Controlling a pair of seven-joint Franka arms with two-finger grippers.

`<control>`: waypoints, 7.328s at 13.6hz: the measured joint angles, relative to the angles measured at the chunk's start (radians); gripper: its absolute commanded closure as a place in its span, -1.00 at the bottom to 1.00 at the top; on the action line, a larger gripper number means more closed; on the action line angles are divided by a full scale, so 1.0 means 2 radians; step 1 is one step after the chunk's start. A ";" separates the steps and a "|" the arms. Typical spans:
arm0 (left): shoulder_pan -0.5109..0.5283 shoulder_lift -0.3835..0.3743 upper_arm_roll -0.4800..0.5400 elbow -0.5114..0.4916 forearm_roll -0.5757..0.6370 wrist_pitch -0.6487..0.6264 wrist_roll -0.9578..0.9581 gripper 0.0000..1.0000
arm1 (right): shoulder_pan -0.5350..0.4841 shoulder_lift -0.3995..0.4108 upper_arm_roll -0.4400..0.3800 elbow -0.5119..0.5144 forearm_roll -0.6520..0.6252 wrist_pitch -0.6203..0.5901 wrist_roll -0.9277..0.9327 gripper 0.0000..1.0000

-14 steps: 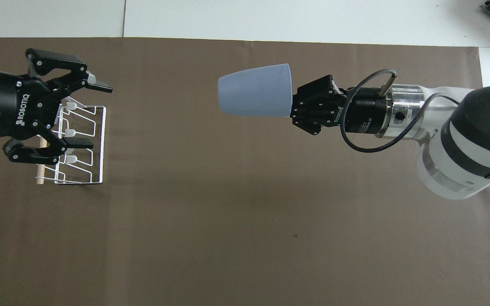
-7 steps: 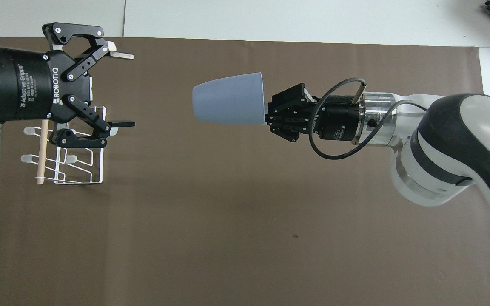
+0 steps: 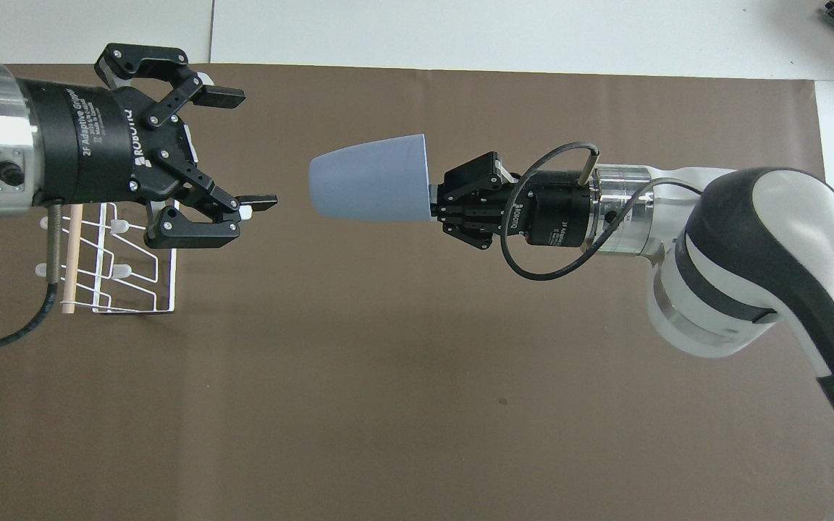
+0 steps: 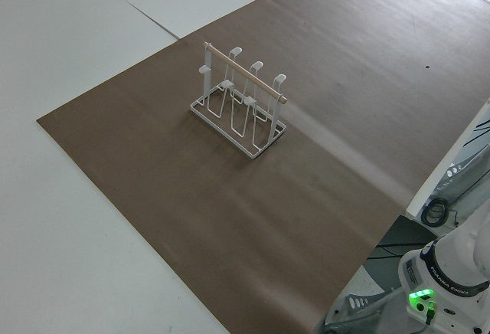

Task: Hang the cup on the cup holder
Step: 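Carry the cup toward the rack while the left gripper reaches toward it, then close the left gripper around the cup's closed end, then open the right gripper and withdraw while the left gripper pulls the cup, then lower the cup onto the rack peg with the left gripper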

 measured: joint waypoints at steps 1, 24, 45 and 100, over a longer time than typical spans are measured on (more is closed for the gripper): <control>-0.005 0.001 0.000 -0.006 -0.003 0.001 -0.017 -1.00 | 0.000 0.000 0.000 0.000 0.000 0.000 0.000 1.00; -0.067 0.043 -0.001 -0.011 -0.025 0.029 -0.043 -1.00 | -0.001 -0.005 -0.002 -0.011 0.000 0.002 0.000 1.00; -0.073 0.044 0.000 -0.016 -0.002 0.038 0.011 1.00 | -0.008 -0.007 -0.003 -0.014 -0.010 0.004 0.000 -0.27; 0.073 0.043 0.014 -0.262 0.715 0.280 0.276 -0.56 | -0.139 -0.126 -0.046 0.097 -0.828 -0.178 0.035 -1.00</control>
